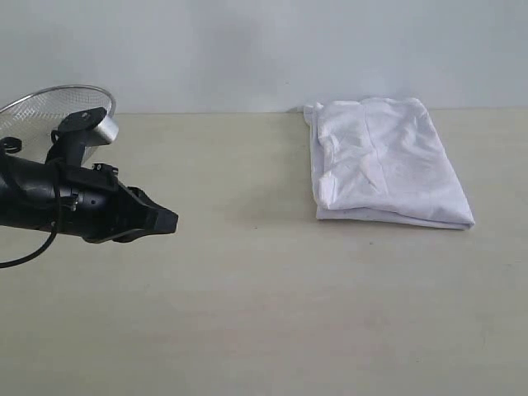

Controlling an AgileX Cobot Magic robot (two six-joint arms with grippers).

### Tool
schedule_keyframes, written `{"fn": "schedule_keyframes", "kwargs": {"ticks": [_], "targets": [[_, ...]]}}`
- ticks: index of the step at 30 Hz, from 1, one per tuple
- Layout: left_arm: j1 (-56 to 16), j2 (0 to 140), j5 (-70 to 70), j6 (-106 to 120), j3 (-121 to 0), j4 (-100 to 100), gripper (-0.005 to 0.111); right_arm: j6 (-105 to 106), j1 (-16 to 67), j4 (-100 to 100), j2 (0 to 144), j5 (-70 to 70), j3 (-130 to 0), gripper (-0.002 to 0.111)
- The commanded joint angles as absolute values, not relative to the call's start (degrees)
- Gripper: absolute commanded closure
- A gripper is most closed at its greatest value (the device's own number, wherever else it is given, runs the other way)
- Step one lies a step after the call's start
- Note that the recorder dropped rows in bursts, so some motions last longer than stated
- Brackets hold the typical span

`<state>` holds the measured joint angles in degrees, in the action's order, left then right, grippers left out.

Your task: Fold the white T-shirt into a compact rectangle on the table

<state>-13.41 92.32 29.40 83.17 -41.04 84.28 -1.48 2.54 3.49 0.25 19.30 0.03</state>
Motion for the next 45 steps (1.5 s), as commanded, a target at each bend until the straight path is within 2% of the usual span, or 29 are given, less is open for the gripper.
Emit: {"fn": "schedule_keyframes", "kwargs": {"ticks": [1, 6, 9, 15, 18, 23, 30, 35, 38, 41, 45], "targets": [[-13.7, 91.9, 29.3, 83.4, -40.9, 84.8, 0.102, -1.0, 2.3, 3.5, 0.0, 19.3, 0.0, 0.109], [-13.7, 91.6, 29.3, 83.4, -40.9, 84.8, 0.102, -1.0, 2.3, 3.5, 0.0, 19.3, 0.0, 0.109], [-13.7, 86.3, 21.5, 85.3, -40.8, 84.8, 0.102, -1.0, 2.3, 3.5, 0.0, 19.3, 0.0, 0.109], [-13.2, 57.9, -1.7, 85.4, -40.5, 84.9, 0.102, -1.0, 2.3, 4.0, 0.0, 19.1, 0.0, 0.109], [-8.6, 36.7, -1.5, 84.9, -36.8, 84.9, 0.102, -1.0, 2.3, 4.1, 0.0, 19.1, 0.0, 0.109], [-7.2, 18.1, -2.1, 85.0, -30.4, 84.5, 0.102, -1.0, 2.3, 4.1, 0.0, 19.1, 0.0, 0.109], [-7.2, 6.2, -5.3, 79.0, -16.9, 88.1, 0.102, -1.0, 2.3, 4.1, 0.0, 19.1, 0.0, 0.109], [-7.2, 5.2, -6.6, 54.8, -8.2, 88.9, 0.102, -1.0, 2.3, 4.1, 0.0, 19.1, 0.0, 0.109], [-7.2, 5.2, -1.3, 36.7, -5.6, 73.6, 0.102, -1.0, 2.3, 4.1, 0.0, 19.1, 0.0, 0.109], [-7.2, 5.2, 4.7, 18.0, -3.9, 46.2, 0.102, -1.0, 2.3, 4.1, 0.0, 19.1, 0.0, 0.109], [-7.2, 5.2, 5.0, 9.9, -1.2, 25.2, 0.102, -1.0, 2.3, 4.1, 0.0, 19.1, 0.0, 0.109]]}}
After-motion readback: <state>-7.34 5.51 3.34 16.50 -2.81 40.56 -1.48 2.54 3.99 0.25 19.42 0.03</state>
